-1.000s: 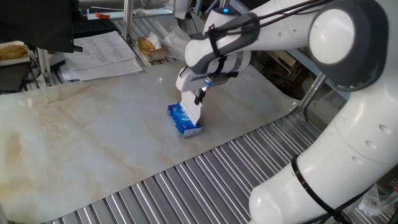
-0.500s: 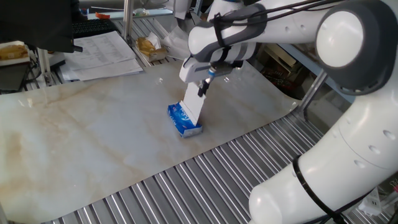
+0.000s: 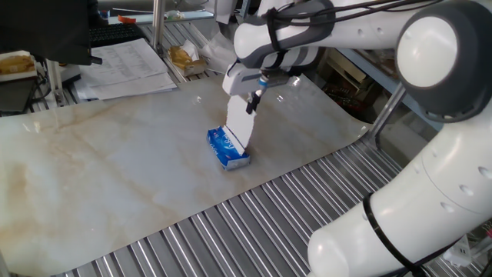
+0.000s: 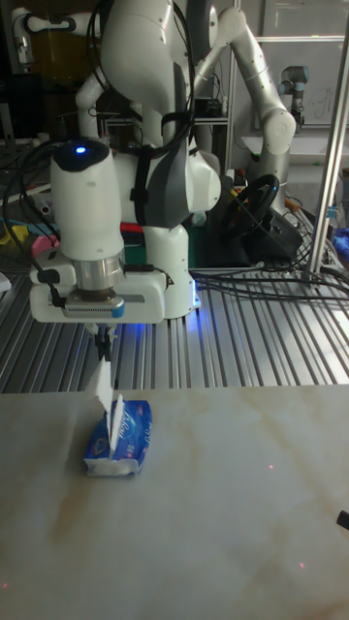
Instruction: Pull out a napkin
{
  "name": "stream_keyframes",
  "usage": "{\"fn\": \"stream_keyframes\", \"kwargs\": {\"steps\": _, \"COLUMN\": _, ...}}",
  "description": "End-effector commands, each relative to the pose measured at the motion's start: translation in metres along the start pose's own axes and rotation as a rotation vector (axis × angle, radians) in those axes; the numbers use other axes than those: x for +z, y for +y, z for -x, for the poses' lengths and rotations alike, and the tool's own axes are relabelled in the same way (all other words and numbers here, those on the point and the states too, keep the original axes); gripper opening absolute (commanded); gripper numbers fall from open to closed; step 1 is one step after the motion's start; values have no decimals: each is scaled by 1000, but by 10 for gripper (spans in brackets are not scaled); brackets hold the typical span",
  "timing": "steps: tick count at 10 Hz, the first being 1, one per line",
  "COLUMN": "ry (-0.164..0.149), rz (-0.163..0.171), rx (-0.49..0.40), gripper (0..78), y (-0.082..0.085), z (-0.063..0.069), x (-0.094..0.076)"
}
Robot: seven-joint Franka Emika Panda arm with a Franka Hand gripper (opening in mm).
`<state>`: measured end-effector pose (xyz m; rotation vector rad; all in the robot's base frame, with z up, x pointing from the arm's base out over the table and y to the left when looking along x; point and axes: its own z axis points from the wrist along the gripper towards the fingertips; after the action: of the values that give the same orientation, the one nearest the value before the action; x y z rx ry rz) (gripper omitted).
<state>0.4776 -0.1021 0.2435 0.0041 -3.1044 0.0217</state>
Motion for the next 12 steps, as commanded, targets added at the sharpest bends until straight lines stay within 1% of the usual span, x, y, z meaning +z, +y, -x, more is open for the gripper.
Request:
{"fn": "stream_keyframes", "kwargs": {"steps": 1, "ry": 0, "rz": -6, "rx": 13, "gripper": 14, "y": 6, "z": -1, "x": -13}}
{"fn": "stream_keyframes", "kwargs": {"steps": 6, "ry": 21, "rz": 0, "rx": 42, "gripper": 14, "y": 32, "z": -4, "x": -31}}
{"fn": "stream_keyframes", "kwargs": {"steps": 7, "ry": 21, "rz": 5, "rx": 38, "gripper": 14, "y": 36, "z": -4, "x": -33}}
{"fn": "stream_keyframes", "kwargs": {"steps": 10, "ry": 22, "rz": 40, "rx": 44, "gripper": 14, "y": 49, "z": -9, "x": -34}}
{"fn": "stream_keyframes", "kwargs": {"steps": 12, "ry": 30, "rz": 42, "rx": 65, "gripper": 14, "y": 63, "z": -14, "x": -41}}
